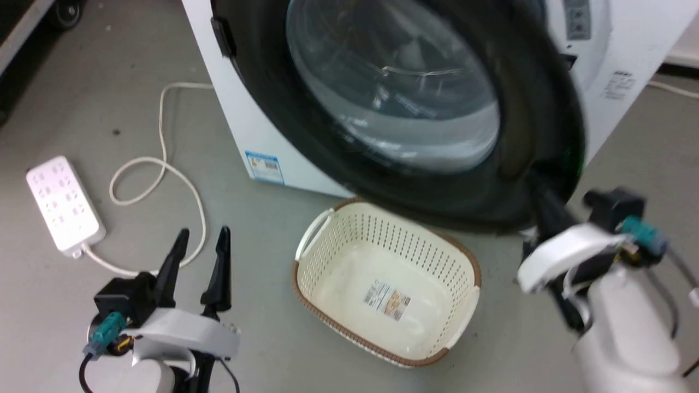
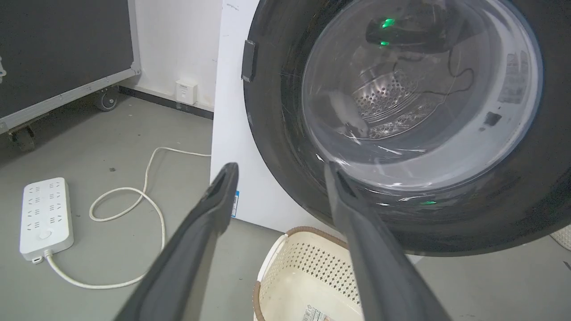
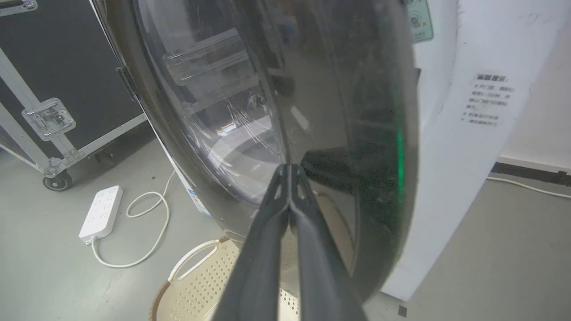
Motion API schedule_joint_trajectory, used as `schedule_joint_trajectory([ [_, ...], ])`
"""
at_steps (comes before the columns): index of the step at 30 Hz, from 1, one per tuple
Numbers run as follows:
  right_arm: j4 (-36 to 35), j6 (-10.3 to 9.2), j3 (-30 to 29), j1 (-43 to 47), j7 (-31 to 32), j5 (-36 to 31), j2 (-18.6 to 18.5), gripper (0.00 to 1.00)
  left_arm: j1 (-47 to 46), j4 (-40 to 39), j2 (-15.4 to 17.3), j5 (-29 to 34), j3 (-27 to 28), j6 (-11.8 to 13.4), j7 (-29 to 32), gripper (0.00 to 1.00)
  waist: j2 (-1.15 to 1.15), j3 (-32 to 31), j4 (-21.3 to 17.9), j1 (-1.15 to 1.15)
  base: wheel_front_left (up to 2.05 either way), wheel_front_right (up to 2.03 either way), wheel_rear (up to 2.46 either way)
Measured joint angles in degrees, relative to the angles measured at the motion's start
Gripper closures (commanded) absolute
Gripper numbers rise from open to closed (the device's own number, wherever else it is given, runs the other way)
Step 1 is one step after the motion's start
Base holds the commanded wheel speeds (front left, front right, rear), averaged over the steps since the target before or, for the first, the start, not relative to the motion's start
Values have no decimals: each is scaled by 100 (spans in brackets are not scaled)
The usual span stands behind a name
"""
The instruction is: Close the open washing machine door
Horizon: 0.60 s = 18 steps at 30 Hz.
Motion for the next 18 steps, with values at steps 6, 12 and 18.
schedule_joint_trajectory([
  [6, 323, -5, -746, -811, -67, -450, -30, 100, -137, -302, -122, 209, 120, -7, 0, 0, 0, 358, 107, 0, 0, 0, 0],
  [12, 570, -4, -1244, -1561, -136, -745, -158, 100, -276, -471, -211, 367, 232, -77, 0, 0, 0, 742, 259, 0, 0, 0, 0],
  [18, 965, -4, -1837, -2312, -304, -947, -121, 100, -313, -490, -277, 503, 425, -153, 0, 0, 0, 1023, 241, 0, 0, 0, 0],
])
